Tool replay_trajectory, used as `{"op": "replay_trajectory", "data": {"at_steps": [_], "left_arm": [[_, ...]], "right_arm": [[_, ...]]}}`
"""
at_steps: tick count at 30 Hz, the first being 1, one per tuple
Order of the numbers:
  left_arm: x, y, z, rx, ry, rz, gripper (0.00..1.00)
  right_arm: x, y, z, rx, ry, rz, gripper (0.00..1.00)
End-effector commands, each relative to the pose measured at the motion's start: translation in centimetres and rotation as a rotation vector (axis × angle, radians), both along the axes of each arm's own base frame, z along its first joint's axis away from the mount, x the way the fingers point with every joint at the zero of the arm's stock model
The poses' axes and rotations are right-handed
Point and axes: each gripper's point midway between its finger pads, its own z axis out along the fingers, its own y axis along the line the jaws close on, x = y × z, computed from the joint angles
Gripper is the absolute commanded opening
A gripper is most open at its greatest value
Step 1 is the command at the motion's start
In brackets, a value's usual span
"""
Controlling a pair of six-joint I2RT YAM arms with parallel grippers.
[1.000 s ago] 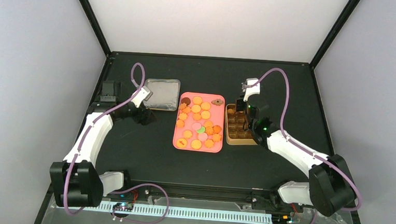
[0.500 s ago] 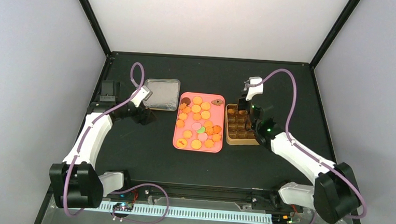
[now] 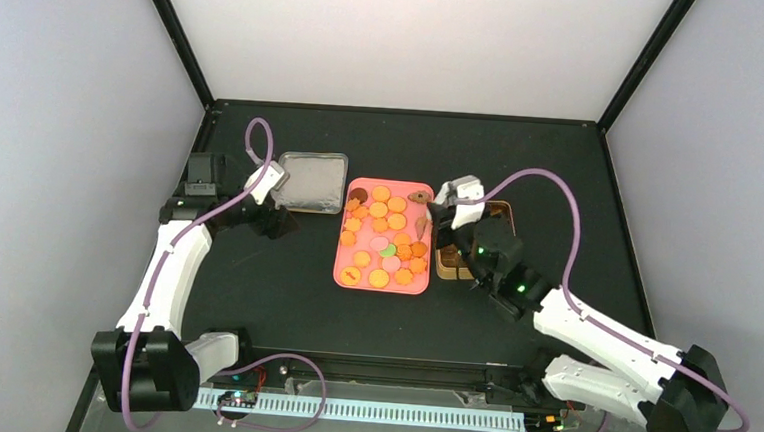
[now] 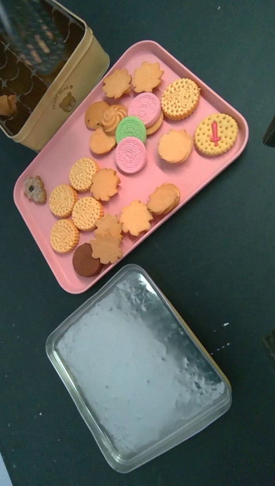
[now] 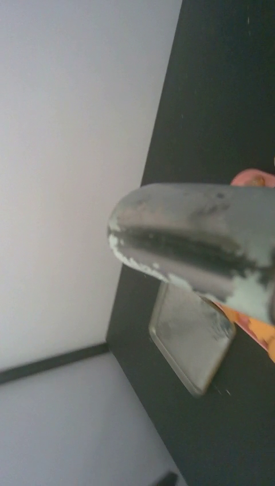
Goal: Pack the cookies
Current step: Place the fake cookies in the empty pocket of the box, then pick up the fake cookies from the plate.
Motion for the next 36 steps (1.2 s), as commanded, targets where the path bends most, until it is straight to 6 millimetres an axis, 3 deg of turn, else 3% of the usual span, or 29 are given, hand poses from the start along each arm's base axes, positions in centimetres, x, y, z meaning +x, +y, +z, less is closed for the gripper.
{"op": "replay_trajectory", "data": {"at_steps": [1, 7, 14, 28, 36], "left_arm": [[-0.5, 0.6, 0.6, 0.034, -0.005, 0.012, 0.86], [-1.0, 0.6, 0.6, 0.035, 0.004, 0.011, 0.86], [-1.0, 0.4, 1.0, 0.022, 0.001, 0.006, 0.86], [-0.9, 0.3, 1.3, 0.021, -0.011, -0.003, 0.86], [-0.8, 0.3, 1.3, 0.016, -0.009, -0.006, 0.86]], "right_arm": [[-1.6, 1.9, -1.5, 0.001, 0.035, 0.029, 0.29], [-2.7, 3.9, -4.6, -0.009, 0.088, 0.068, 0.29], [-2.6, 4.1, -7.1, -0.037, 0.12, 0.055, 0.29], [-2.1, 4.0, -9.5, -0.106, 0.139, 0.025, 0.34], [-1.8, 2.8, -10.4, -0.151, 0.141, -0.035, 0.33]]}}
